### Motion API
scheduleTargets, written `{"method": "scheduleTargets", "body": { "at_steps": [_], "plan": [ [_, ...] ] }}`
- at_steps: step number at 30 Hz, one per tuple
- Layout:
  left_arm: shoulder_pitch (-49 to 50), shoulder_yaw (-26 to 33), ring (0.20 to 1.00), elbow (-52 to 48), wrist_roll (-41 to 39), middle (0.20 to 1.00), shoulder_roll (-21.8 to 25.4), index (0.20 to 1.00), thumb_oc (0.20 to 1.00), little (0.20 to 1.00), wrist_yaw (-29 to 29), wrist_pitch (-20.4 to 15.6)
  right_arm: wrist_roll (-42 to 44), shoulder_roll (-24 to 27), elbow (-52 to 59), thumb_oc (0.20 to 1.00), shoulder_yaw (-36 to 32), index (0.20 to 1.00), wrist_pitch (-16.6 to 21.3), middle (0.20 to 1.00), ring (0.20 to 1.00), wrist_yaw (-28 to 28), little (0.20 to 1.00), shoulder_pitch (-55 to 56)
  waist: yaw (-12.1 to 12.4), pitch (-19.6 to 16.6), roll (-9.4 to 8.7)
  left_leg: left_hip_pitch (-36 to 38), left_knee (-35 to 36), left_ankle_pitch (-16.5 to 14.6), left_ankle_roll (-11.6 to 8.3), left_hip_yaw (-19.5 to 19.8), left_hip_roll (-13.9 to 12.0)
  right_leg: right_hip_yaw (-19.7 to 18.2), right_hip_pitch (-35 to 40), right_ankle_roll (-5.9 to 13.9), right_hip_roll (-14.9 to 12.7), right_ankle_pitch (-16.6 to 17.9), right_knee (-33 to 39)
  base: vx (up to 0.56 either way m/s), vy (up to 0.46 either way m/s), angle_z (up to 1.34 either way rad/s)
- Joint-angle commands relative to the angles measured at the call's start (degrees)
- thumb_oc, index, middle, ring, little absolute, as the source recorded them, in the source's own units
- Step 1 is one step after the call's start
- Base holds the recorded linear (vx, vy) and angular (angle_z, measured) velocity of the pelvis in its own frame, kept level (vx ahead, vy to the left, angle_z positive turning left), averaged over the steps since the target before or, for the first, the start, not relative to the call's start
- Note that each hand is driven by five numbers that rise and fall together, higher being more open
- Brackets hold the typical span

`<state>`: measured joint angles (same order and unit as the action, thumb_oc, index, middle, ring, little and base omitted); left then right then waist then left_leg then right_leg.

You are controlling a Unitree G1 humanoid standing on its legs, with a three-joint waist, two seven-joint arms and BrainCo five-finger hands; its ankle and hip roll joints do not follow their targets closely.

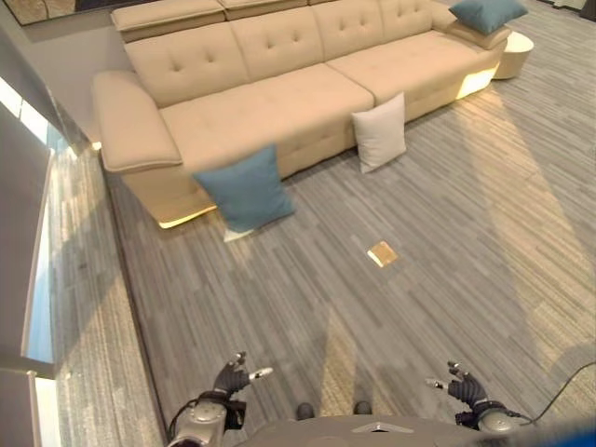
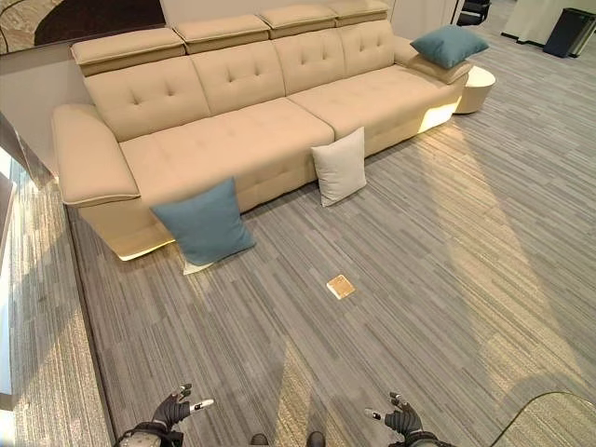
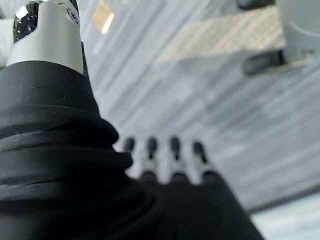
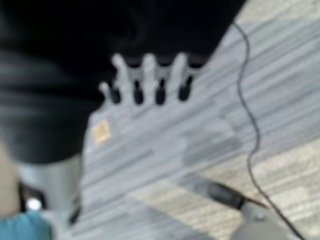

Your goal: Pick up all the scattered cushions and arrange them neatly on the sofa.

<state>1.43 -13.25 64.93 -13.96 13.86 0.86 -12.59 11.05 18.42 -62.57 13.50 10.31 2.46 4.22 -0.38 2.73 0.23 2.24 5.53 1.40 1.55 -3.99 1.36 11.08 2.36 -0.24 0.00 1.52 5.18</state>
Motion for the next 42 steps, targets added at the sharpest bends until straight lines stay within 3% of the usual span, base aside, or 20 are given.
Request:
{"method": "scheduleTargets", "body": {
  "at_steps": [1, 17, 24, 29, 31, 33, 36, 39, 42],
  "plan": [
    [-3.4, 1.8, 1.0, 2.9, 0.8, 1.0, -1.0, 1.0, 1.0, 1.0, 0.4, -1.3, 0.4, 0.3, -1.5, 1.0, 0.9, 1.0, 0.7, 1.0, 1.0, -0.2, 1.0, -2.1, 0.5, -0.5, -1.74, 0.3, -0.5, -1.9, -3.4, -2.1, -1.7, -0.9, 0.9, 7.4, -5.4, -0.6, -0.2, 0.0, 0.0, 0.0],
    [-3.4, 2.0, 1.0, 2.7, 0.4, 1.0, -1.5, 1.0, 1.0, 1.0, 1.0, -1.0, -0.4, 0.0, -1.9, 1.0, 1.9, 1.0, 0.0, 1.0, 1.0, -0.1, 1.0, -3.2, 1.4, -0.3, -2.19, 1.6, -0.5, -2.9, -2.4, -1.8, -1.2, -1.2, 2.0, 7.46, -5.4, -0.8, -0.2, 0.0, 0.007, 0.0],
    [-4.1, 1.0, 1.0, 2.7, 1.0, 1.0, -1.4, 1.0, 1.0, 1.0, 1.1, -1.0, -0.8, -0.1, -0.3, 1.0, 3.2, 1.0, -0.2, 1.0, 1.0, -0.3, 1.0, -4.9, 2.5, 1.2, -2.8, -0.1, -1.4, -3.1, -0.82, -1.1, 0.4, -2.3, 0.1, 8.09, -6.5, -0.5, -1.9, 0.01, 0.073, -0.03],
    [-4.6, 0.7, 1.0, 2.4, 1.3, 1.0, -1.4, 1.0, 1.0, 1.0, 1.4, -0.9, -1.4, -1.0, 0.1, 1.0, 3.9, 1.0, -0.4, 1.0, 1.0, -0.5, 1.0, -5.9, 3.0, 2.1, -3.06, -0.6, -1.4, -3.3, 0.37, 0.0, 1.2, -2.1, -3.7, 8.8, -8.1, -0.4, -9.8, 0.02, 0.098, 0.0],
    [-5.0, 0.3, 1.0, 1.8, 1.1, 1.0, -1.3, 1.0, 1.0, 1.0, 1.5, -0.9, -1.8, -0.9, 1.1, 1.0, 4.8, 1.0, -0.4, 1.0, 1.0, -0.6, 1.0, -6.5, 2.7, 3.5, -3.07, -0.2, -1.5, -2.9, 0.94, 0.8, 1.5, -2.4, -6.3, 9.34, -8.6, 1.5, -15.3, 0.04, 0.115, 0.08],
    [-5.3, 0.1, 1.0, 1.2, 0.7, 1.0, -1.2, 1.0, 1.0, 1.0, 1.5, -1.0, -1.7, -0.8, 2.6, 1.0, 5.5, 1.0, -0.1, 1.0, 1.0, -0.8, 1.0, -6.8, 2.4, 4.5, -2.33, 0.9, -1.3, -3.1, 1.48, 1.8, 1.5, -3.6, -9.6, 8.59, -7.0, 0.9, -21.6, 0.16, 0.13, 0.31],
    [-5.6, -0.5, 1.0, 1.1, 0.2, 1.0, -1.3, 1.0, 1.0, 1.0, 1.5, -1.3, -1.0, -0.4, 3.4, 1.0, 6.2, 1.0, 0.3, 1.0, 1.0, -1.1, 1.0, -6.6, 1.4, 4.2, -2.61, 2.1, -0.7, -3.4, 1.37, 4.1, 2.1, -6.9, -10.9, 6.94, -1.8, -2.6, -18.5, 0.18, 0.018, 0.52],
    [-6.3, -1.0, 1.0, 0.9, -0.2, 1.0, -1.2, 1.0, 1.0, 1.0, 1.6, -1.5, -0.6, 0.1, 4.4, 1.0, 6.8, 1.0, 0.6, 1.0, 1.0, -1.0, 1.0, -7.0, 1.0, 4.7, -3.34, 2.9, -0.5, -4.4, 1.38, 6.3, 3.2, -7.5, -13.6, 6.52, 0.2, -0.6, -13.3, 0.17, -0.061, 0.49],
    [-6.6, -1.6, 1.0, -0.2, -0.7, 1.0, -1.3, 1.0, 1.0, 1.0, 1.4, -1.8, -0.6, 0.5, 5.4, 1.0, 6.5, 1.0, 0.6, 1.0, 1.0, -1.2, 1.0, -6.7, 0.1, 5.0, -3.52, 4.0, -1.0, -5.4, 1.27, 8.6, 3.9, -7.6, -14.1, 6.81, 0.3, 0.2, -11.2, 0.16, -0.05, 0.48]
  ]
}}
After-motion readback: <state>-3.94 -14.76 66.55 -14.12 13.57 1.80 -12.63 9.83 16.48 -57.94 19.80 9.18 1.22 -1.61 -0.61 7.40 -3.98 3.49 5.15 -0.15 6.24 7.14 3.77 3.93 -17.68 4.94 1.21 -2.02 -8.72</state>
